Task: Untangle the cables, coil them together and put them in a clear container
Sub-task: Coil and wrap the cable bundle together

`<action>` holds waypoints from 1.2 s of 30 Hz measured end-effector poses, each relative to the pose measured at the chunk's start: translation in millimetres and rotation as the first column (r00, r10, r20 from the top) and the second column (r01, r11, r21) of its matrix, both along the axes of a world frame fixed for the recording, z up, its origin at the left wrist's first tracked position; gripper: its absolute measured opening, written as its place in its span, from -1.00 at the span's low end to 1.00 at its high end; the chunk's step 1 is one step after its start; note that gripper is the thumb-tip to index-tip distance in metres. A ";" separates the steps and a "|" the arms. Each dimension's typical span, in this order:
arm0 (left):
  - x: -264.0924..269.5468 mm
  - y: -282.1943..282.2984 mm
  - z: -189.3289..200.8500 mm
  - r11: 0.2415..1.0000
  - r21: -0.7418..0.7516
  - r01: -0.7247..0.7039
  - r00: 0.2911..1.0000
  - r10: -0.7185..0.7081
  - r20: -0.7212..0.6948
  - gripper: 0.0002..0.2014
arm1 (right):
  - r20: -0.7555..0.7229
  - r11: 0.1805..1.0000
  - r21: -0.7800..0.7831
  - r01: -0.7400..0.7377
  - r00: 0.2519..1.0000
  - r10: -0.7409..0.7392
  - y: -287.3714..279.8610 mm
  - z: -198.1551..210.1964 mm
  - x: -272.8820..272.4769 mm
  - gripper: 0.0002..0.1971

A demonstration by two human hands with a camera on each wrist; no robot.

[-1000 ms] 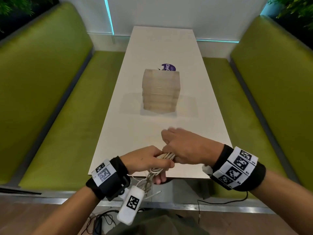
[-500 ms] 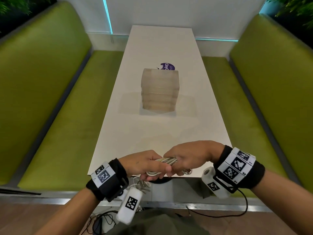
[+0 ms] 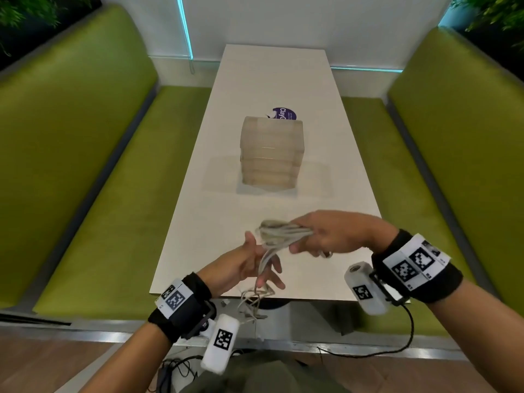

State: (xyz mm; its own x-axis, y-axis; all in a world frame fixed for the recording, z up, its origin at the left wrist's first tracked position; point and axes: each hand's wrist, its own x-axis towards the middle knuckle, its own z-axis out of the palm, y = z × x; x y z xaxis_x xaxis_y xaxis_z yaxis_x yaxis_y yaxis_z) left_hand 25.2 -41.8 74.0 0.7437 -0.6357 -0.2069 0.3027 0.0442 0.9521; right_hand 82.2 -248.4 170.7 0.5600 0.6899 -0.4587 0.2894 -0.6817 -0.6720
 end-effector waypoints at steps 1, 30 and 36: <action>-2.8 0.2 -4.1 0.999 -0.005 -0.042 0.999 0.043 0.031 -0.29 | 0.023 0.999 0.023 0.034 0.999 -0.034 -3.4 4.5 4.2 -0.87; 17.2 -22.5 38.7 0.539 -0.287 -0.792 0.610 0.690 -0.390 -0.49 | 0.152 0.884 0.254 0.392 0.886 -0.437 54.4 -45.5 -21.3 -0.54; 15.8 -11.8 38.8 0.650 -0.308 -0.695 0.719 0.634 -0.284 -0.10 | 0.050 0.898 0.230 0.374 0.917 -0.395 55.7 -41.3 -24.8 -0.86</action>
